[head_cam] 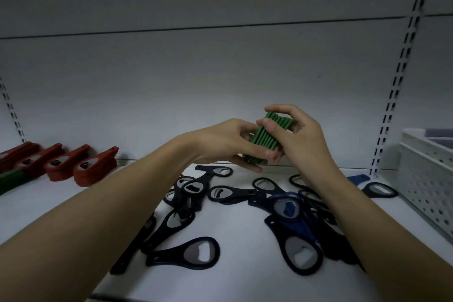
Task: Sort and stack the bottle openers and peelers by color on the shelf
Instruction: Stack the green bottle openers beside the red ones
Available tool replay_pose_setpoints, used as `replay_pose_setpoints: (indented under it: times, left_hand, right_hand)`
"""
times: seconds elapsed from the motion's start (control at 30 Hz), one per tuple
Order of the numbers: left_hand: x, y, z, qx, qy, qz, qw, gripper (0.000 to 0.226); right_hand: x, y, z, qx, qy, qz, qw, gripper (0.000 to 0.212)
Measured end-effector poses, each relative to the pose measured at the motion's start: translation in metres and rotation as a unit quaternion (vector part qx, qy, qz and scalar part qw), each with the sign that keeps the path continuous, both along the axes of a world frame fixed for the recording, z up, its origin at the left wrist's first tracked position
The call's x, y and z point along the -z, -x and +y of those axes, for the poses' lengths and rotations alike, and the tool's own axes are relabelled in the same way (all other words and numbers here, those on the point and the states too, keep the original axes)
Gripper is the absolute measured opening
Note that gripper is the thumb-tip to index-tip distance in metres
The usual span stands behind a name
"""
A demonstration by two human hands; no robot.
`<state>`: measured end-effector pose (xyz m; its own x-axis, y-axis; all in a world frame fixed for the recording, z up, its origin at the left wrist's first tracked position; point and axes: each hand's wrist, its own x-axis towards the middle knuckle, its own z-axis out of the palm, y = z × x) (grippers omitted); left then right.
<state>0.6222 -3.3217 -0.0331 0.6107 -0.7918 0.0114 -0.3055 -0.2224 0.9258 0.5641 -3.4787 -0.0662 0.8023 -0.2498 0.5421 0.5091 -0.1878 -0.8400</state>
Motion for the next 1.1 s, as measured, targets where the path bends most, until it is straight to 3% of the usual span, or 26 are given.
replay_pose_setpoints:
  times: [0.17,0.37,0.47,0.57,0.73,0.83,0.97,1.03,1.1]
  left_hand:
    - [0.001,0.014,0.003,-0.035,0.030,-0.030,0.998,0.036]
    - [0.009,0.043,0.063,-0.096,0.062,-0.010,0.993,0.035]
    - [0.017,0.048,0.110,-0.145,0.063,-0.004,0.987,0.039]
    - [0.025,0.044,0.171,-0.235,0.051,-0.002,0.971,0.042]
    - [0.037,0.033,0.281,-0.405,-0.061,-0.056,0.911,0.033]
    - [0.044,0.026,0.330,-0.469,-0.147,-0.067,0.868,0.029]
    - [0.049,0.011,0.360,-0.490,-0.291,-0.120,0.813,0.028]
    - [0.051,0.001,0.365,-0.485,-0.339,-0.129,0.796,0.033]
    - [0.053,-0.011,0.366,-0.479,-0.368,-0.133,0.785,0.037]
  right_hand:
    - [-0.003,0.004,0.001,-0.049,0.011,0.002,0.999,0.027]
    - [-0.007,0.017,0.045,-0.179,0.051,0.047,0.981,0.037]
    - [-0.008,0.014,0.081,-0.160,0.137,0.102,0.972,0.048]
    - [-0.005,0.001,0.123,-0.127,0.142,0.142,0.971,0.044]
    - [0.009,-0.027,0.215,-0.142,0.243,0.176,0.943,0.029]
    - [0.017,-0.036,0.275,-0.186,0.400,0.155,0.884,0.037]
    - [0.040,-0.036,0.326,-0.215,0.480,0.191,0.829,0.067]
    - [0.055,-0.035,0.334,-0.159,0.542,0.156,0.811,0.066]
    - [0.064,-0.033,0.335,-0.119,0.545,0.118,0.821,0.059]
